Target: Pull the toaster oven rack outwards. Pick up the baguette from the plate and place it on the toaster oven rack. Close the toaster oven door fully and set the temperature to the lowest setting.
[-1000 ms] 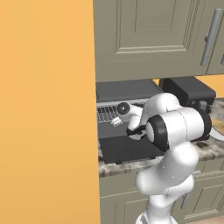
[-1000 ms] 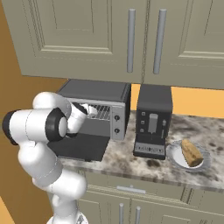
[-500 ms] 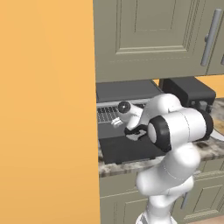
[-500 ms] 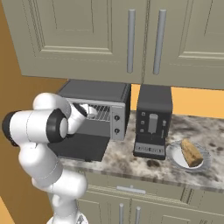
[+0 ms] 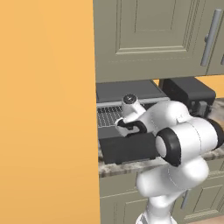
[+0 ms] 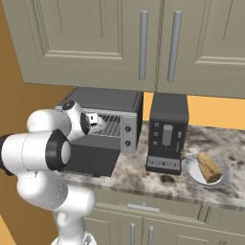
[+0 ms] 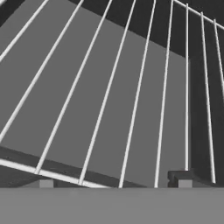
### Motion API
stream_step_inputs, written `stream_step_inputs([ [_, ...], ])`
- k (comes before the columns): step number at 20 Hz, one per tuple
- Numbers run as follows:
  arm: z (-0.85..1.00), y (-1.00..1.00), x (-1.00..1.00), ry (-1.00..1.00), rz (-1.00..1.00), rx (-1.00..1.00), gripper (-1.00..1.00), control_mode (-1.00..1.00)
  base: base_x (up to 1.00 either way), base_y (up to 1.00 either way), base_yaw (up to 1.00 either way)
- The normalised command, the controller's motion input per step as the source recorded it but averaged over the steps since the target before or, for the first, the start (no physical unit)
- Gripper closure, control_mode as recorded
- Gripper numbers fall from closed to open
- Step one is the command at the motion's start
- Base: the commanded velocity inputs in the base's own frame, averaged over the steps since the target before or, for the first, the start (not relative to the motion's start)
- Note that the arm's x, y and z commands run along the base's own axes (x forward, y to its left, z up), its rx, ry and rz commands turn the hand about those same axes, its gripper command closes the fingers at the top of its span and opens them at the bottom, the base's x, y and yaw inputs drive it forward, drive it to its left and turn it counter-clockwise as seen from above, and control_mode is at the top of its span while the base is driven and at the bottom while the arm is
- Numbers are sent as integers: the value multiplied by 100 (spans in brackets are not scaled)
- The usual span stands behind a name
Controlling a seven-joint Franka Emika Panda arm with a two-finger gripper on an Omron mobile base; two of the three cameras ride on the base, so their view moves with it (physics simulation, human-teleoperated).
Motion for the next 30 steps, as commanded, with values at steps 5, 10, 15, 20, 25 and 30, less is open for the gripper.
stream_step_inputs([
  [5,-63,0,-95,25,0,11,100,-100,0,0,0],
  [10,-74,0,-100,25,0,9,100,-100,0,0,0],
  [15,-83,0,-100,21,0,3,100,-100,0,0,0],
  [20,-73,0,-100,12,0,0,100,-100,0,0,0],
  [25,12,-14,-59,-3,-2,4,100,-100,0,0,0],
  [30,98,-36,-8,-15,-9,9,100,-100,0,0,0],
])
